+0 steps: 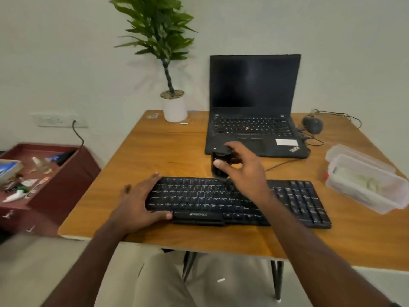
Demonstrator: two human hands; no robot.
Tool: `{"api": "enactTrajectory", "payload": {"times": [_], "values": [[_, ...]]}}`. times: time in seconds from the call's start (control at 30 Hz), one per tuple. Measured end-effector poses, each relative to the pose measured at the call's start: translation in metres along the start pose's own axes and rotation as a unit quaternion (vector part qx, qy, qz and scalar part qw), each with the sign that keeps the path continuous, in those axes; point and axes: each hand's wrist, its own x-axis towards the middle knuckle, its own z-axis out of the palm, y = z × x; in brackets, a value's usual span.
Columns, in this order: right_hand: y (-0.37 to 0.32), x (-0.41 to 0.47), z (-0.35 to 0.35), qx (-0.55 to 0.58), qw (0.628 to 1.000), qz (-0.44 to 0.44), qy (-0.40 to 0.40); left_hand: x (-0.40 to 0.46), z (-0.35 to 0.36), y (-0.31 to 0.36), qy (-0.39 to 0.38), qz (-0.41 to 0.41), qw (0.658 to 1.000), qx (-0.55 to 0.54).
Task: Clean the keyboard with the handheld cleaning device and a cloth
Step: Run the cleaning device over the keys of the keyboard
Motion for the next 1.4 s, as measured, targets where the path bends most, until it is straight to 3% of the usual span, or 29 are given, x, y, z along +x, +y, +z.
{"api": "enactTrajectory", "payload": {"times": [0.3, 0.47, 0.8, 1.03, 1.4], "values": [[-0.056, 0.026, 0.111, 0.02, 0.989, -0.053, -0.138, -0.007, -0.006, -0.017, 0.021, -0.006, 0.999, -0.04], [-0.055, 0.028, 0.137, 0.016, 0.984, -0.07, -0.166, -0.003, -0.002, -0.025, 0.016, -0.008, 0.999, -0.041], [-0.032, 0.049, 0.078, -0.065, 0.975, -0.034, -0.21, -0.004, -0.003, -0.023, -0.008, -0.008, 0.999, -0.046], [-0.054, 0.048, 0.119, 0.051, 0.986, -0.029, -0.159, -0.004, -0.005, -0.02, -0.015, -0.008, 0.999, -0.045], [-0.037, 0.054, 0.098, 0.009, 0.982, -0.018, -0.188, -0.001, -0.003, -0.022, -0.026, -0.013, 0.999, -0.03]]}}
